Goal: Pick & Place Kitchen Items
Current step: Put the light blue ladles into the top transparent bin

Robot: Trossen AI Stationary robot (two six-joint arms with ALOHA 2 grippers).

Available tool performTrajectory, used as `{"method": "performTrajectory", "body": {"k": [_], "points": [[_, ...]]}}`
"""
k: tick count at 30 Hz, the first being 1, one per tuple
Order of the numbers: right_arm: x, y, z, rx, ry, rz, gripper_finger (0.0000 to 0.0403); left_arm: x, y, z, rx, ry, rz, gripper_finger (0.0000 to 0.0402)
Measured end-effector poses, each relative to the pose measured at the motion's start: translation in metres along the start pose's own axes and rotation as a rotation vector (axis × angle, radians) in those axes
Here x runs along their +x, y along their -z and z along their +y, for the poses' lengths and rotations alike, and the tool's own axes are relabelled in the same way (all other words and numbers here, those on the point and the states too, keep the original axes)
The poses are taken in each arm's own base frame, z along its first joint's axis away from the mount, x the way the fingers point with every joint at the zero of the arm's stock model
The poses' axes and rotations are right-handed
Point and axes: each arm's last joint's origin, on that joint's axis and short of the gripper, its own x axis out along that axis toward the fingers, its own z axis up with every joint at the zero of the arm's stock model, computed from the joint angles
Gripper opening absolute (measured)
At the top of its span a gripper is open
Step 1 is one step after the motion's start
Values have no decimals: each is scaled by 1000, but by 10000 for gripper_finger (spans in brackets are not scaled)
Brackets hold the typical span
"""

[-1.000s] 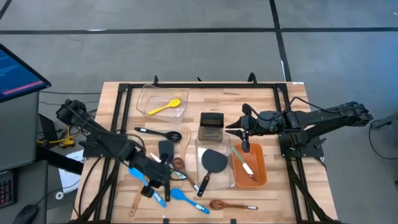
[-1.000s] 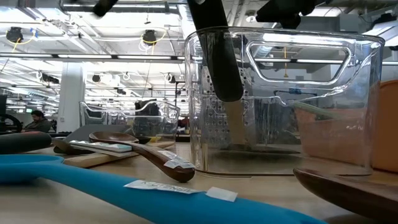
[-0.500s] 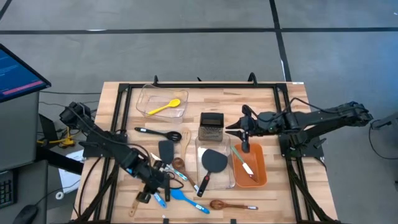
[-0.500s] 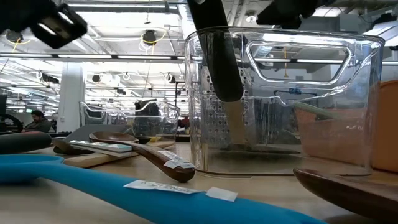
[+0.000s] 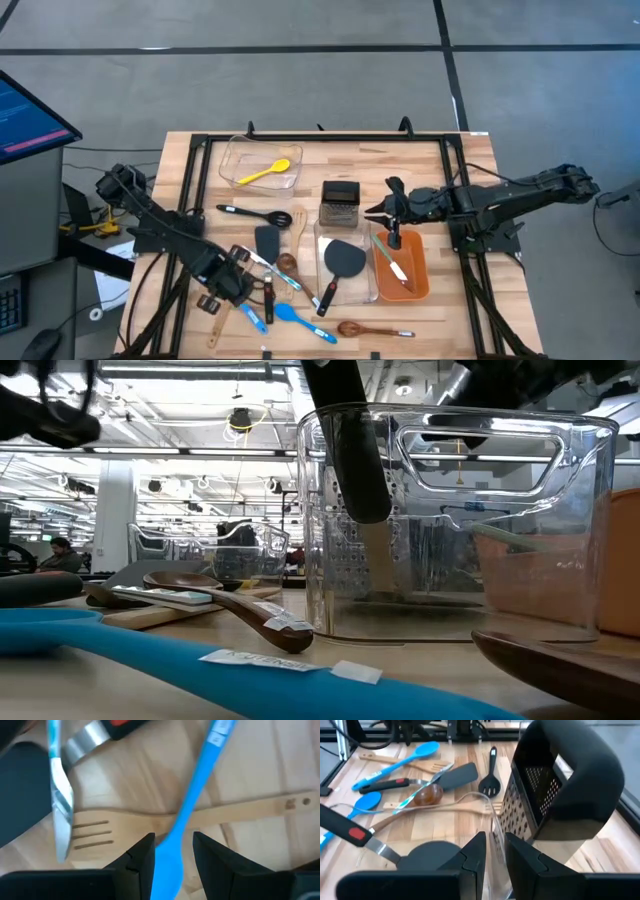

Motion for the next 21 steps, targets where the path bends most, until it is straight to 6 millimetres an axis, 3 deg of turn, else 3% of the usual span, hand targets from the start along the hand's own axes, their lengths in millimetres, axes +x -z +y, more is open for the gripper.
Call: {"method": "performTrajectory", "body": {"k": [8, 21], "points": [[2, -12, -11, 45, 40, -118, 63, 3, 0, -16, 68, -110, -46, 117], [3, -14, -20, 64, 76, -128, 63, 1, -21, -5, -2, -77, -221, 117]]}}
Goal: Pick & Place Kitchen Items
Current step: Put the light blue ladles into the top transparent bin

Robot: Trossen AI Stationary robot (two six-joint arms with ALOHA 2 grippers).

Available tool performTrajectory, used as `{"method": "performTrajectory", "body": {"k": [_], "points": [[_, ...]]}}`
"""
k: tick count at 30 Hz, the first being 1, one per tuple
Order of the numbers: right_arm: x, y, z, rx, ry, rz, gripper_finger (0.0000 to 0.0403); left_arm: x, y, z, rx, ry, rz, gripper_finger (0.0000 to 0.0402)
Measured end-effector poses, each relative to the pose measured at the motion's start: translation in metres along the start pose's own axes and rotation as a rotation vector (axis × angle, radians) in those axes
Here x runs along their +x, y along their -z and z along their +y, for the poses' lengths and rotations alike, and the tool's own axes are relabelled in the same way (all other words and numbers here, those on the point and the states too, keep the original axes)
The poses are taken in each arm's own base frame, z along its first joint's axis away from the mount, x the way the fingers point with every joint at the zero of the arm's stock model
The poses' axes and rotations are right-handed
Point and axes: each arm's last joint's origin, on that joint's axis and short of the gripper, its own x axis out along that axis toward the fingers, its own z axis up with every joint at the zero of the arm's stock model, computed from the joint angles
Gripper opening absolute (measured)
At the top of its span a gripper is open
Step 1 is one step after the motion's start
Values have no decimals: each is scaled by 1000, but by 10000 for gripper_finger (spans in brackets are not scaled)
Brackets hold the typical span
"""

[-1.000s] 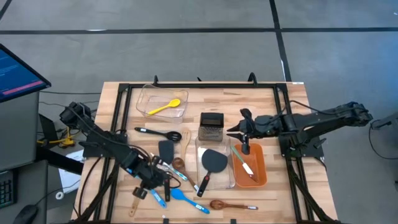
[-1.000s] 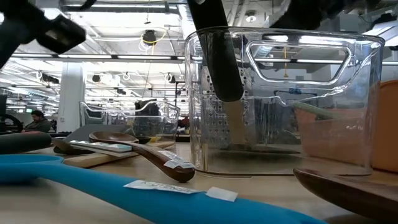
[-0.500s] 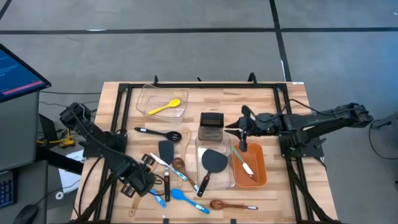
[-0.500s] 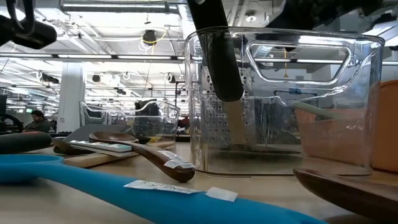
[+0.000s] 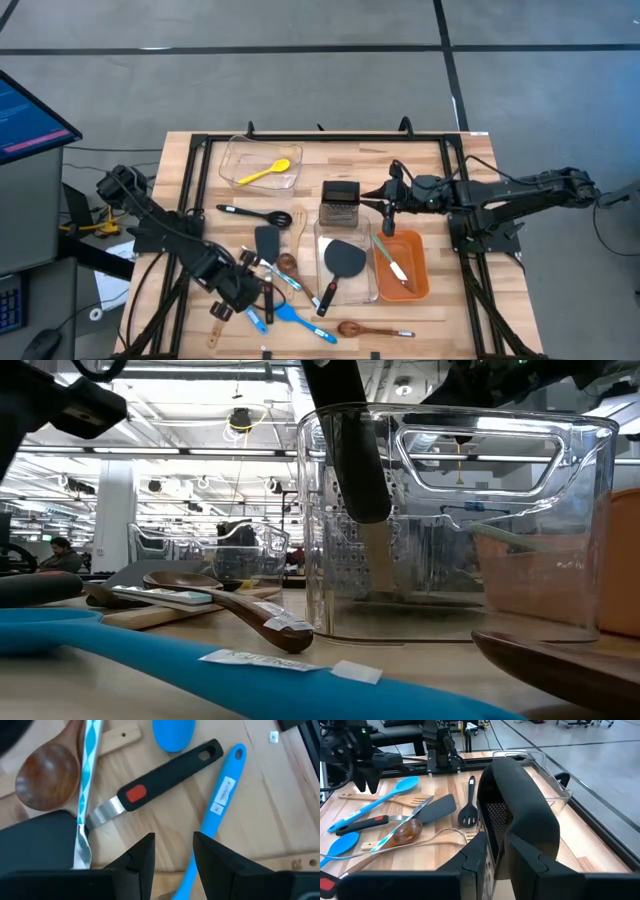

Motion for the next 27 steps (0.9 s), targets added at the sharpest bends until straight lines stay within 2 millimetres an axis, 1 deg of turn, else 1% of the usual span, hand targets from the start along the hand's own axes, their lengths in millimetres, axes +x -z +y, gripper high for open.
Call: {"method": "performTrajectory", "body": {"k": [5, 12, 15, 18, 21, 25, 27], "points": [[0, 0, 0, 0, 0, 0, 63, 1, -2, 5, -30, -4, -5, 117], [0, 0, 0, 2, 0, 0, 63, 1, -3, 5, -49, 0, -17, 118], [0, 0, 0, 2, 0, 0, 63, 0, -3, 3, -35, 4, -24, 126], [0, 0, 0, 2, 0, 0, 63, 0, -2, -2, 31, 10, -26, 147], [0, 0, 0, 1, -1, 0, 63, 0, -1, -7, 78, 19, -36, 179], [0, 0, 0, 1, -1, 2, 63, 5, 3, -10, 89, 24, -37, 220], [0, 0, 0, 0, -1, 3, 63, 9, 5, -11, 81, 28, -43, 232]]}}
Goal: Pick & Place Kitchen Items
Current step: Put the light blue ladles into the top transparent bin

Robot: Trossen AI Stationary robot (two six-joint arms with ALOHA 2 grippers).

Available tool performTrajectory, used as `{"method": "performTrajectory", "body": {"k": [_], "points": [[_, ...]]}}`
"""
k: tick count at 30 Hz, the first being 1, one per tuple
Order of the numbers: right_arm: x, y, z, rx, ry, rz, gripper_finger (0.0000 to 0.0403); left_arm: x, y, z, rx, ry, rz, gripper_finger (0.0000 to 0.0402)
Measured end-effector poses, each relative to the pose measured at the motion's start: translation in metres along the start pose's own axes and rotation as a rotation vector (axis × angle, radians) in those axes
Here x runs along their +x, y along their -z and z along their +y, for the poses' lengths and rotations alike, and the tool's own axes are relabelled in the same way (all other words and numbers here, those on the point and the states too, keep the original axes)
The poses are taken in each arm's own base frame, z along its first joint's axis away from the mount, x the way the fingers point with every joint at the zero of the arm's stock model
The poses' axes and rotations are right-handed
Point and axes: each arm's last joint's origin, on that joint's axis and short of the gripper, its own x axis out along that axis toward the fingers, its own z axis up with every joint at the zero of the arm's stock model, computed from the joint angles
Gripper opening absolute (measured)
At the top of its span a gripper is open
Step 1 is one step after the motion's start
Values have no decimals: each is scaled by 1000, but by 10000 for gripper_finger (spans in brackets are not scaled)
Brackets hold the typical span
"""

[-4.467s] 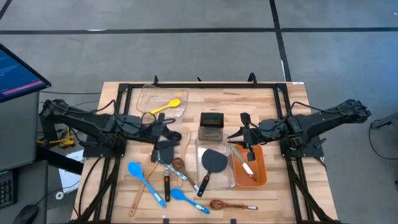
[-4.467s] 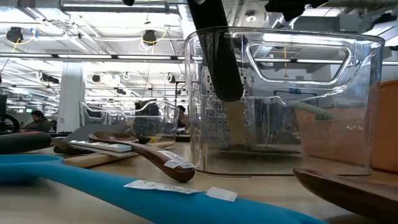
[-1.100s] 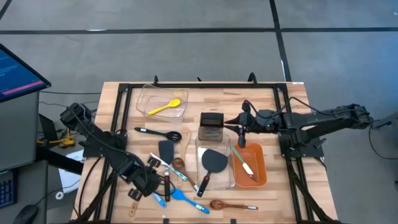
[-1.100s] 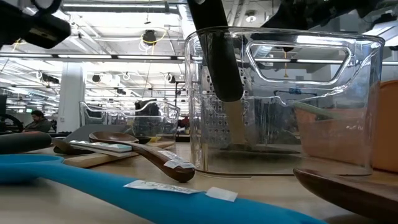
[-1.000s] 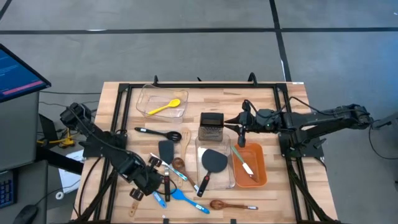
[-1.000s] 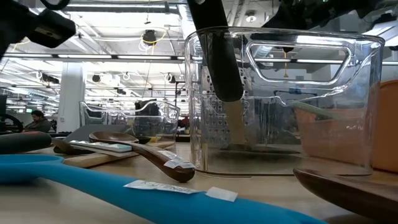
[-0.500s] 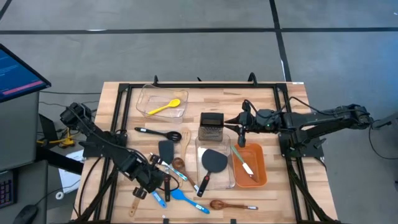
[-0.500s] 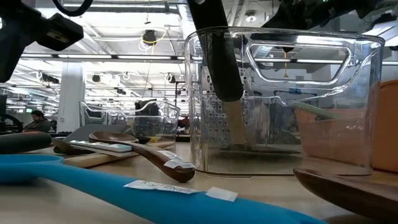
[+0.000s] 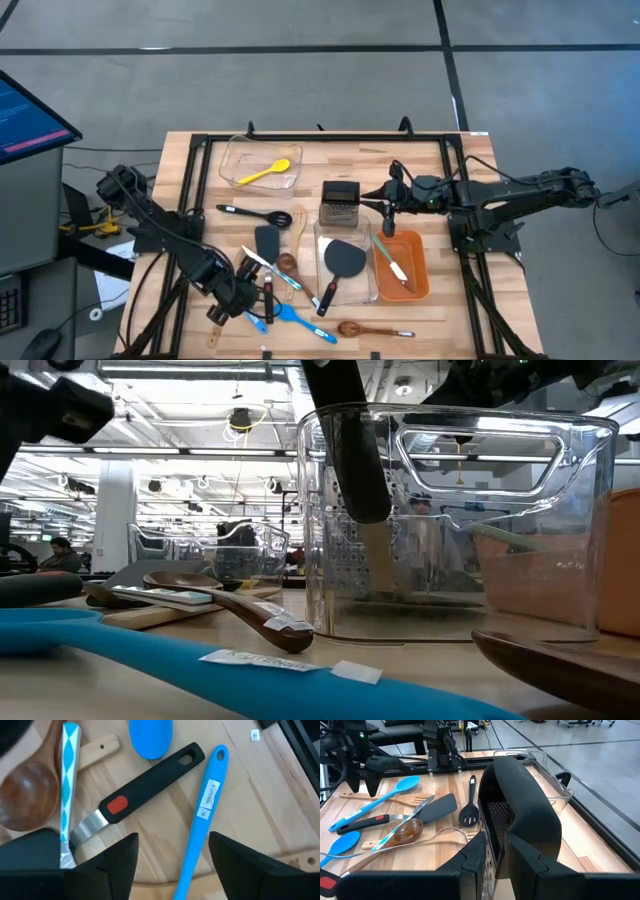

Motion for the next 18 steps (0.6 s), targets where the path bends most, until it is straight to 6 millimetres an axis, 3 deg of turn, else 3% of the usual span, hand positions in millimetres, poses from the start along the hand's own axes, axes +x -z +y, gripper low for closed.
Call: {"method": "performTrajectory", "body": {"k": [6, 18], "points": [[0, 0, 0, 0, -2, 1, 63, 13, 9, -2, -67, 13, -23, 234], [0, 0, 0, 0, -8, 5, 63, 26, 21, -16, -38, 55, -8, 220]]}}
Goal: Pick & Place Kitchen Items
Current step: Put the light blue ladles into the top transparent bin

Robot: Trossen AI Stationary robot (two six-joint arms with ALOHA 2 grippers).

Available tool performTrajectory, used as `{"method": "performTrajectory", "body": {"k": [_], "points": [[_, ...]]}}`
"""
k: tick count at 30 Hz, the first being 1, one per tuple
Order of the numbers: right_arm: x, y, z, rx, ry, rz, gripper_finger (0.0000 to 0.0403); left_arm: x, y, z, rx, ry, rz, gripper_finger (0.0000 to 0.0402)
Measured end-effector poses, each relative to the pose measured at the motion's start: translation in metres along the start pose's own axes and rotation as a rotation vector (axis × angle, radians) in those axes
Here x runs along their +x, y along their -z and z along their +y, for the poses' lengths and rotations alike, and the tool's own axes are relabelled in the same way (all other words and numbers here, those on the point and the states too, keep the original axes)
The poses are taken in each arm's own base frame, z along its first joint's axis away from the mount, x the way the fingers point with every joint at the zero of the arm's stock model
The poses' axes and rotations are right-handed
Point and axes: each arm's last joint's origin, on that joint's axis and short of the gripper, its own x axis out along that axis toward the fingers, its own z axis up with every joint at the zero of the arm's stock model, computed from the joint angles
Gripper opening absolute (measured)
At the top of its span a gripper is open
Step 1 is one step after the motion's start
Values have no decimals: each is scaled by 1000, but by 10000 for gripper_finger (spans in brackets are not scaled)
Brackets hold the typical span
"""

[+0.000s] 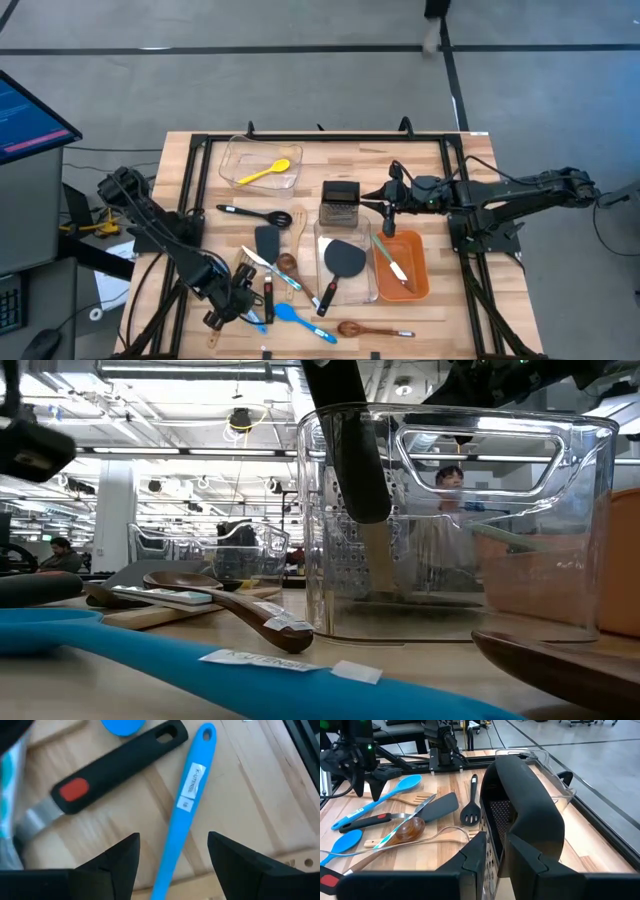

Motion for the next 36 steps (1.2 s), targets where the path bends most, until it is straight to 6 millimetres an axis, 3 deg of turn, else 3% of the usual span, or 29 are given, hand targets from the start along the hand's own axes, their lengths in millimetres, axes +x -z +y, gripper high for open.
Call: {"method": "performTrajectory", "body": {"k": [11, 20, 36], "points": [[0, 0, 0, 0, 0, 0, 63, 33, 5, -7, -17, -1, 100, 215], [0, 0, 0, 0, -1, -1, 63, 42, 5, -7, -67, -26, 119, 192], [0, 0, 0, 0, -1, 0, 63, 43, 3, -7, -94, -9, 101, 82]]}}
